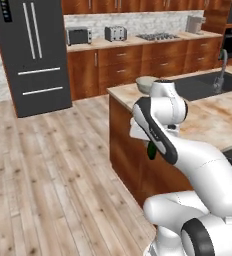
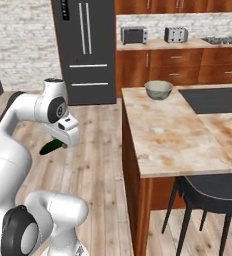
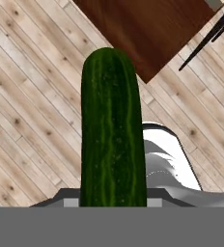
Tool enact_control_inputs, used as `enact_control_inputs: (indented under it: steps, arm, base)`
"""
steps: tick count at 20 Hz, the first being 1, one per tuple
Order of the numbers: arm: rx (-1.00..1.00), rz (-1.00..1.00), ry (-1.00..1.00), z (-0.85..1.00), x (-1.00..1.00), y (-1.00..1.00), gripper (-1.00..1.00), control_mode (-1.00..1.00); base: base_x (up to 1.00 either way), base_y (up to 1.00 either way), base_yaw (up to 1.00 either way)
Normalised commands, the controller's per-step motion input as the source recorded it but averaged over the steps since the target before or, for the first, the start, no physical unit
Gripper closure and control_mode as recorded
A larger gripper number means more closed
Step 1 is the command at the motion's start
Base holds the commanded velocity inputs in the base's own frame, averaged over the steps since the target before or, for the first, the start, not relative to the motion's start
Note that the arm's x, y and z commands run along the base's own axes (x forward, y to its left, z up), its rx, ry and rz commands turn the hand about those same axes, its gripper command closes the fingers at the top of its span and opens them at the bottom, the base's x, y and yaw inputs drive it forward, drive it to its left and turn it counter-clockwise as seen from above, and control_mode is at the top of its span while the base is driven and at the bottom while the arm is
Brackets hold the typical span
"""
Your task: Place the two vegetables and bowl onto the tray for setting up a vegetable dip station.
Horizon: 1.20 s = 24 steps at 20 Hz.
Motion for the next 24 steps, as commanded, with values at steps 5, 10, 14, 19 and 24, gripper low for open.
enact_control_inputs:
  steps: [5,10,14,19,24]
  arm:
    - [0.0,0.0,0.0,0.0,0.0,0.0,1.0,1.0]
    - [0.0,0.0,0.0,0.0,0.0,0.0,1.0,1.0]
    - [0.0,0.0,0.0,0.0,0.0,0.0,1.0,1.0]
    - [0.0,0.0,0.0,0.0,0.0,0.0,1.0,1.0]
    - [0.0,0.0,0.0,0.0,0.0,0.0,1.0,1.0]
  base:
    - [0.47,0.65,0.0]
    - [0.53,0.55,-0.01]
    - [0.56,0.51,-0.02]
    - [0.64,0.44,-0.01]
    - [0.65,0.43,0.0]
